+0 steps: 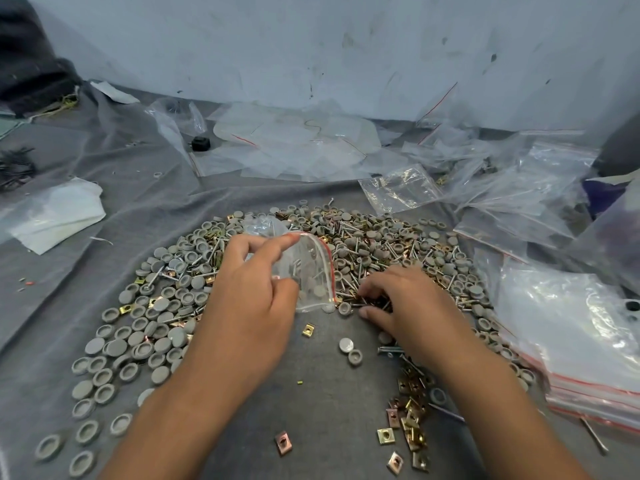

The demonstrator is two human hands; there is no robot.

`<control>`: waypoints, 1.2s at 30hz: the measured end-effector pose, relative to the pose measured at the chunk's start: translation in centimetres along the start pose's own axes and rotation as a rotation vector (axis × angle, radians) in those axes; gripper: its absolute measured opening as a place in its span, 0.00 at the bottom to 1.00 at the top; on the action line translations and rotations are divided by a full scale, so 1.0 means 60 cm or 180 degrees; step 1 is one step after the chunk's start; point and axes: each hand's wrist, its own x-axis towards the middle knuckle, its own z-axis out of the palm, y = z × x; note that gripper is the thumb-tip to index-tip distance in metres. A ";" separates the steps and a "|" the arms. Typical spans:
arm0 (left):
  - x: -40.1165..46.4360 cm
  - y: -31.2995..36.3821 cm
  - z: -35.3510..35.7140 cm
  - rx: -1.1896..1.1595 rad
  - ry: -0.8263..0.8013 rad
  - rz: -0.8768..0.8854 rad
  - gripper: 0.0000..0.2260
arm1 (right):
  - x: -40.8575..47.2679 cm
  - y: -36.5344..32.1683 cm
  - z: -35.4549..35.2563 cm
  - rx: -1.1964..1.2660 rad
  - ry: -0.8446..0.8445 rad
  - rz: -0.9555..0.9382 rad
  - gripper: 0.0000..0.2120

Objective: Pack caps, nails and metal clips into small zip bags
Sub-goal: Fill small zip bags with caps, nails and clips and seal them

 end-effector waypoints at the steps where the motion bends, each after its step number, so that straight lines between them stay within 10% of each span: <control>1: 0.001 0.000 0.000 -0.0012 0.0009 -0.0003 0.22 | 0.003 -0.004 0.001 -0.0114 0.0134 0.0012 0.11; 11: -0.001 -0.001 -0.005 -0.0071 -0.0002 0.0011 0.23 | -0.001 -0.016 0.006 0.0033 0.0178 0.0088 0.06; 24: -0.001 0.002 -0.001 -0.0054 -0.0044 -0.0014 0.21 | -0.030 -0.073 -0.049 0.3103 0.1162 -0.0674 0.07; 31: -0.003 0.004 0.001 -0.0081 -0.0166 -0.0019 0.22 | -0.027 -0.097 -0.040 0.2102 0.1388 -0.0723 0.10; 36: 0.002 0.003 0.000 -0.0327 0.0070 -0.0109 0.22 | -0.022 -0.071 -0.050 0.2912 0.1594 -0.0424 0.04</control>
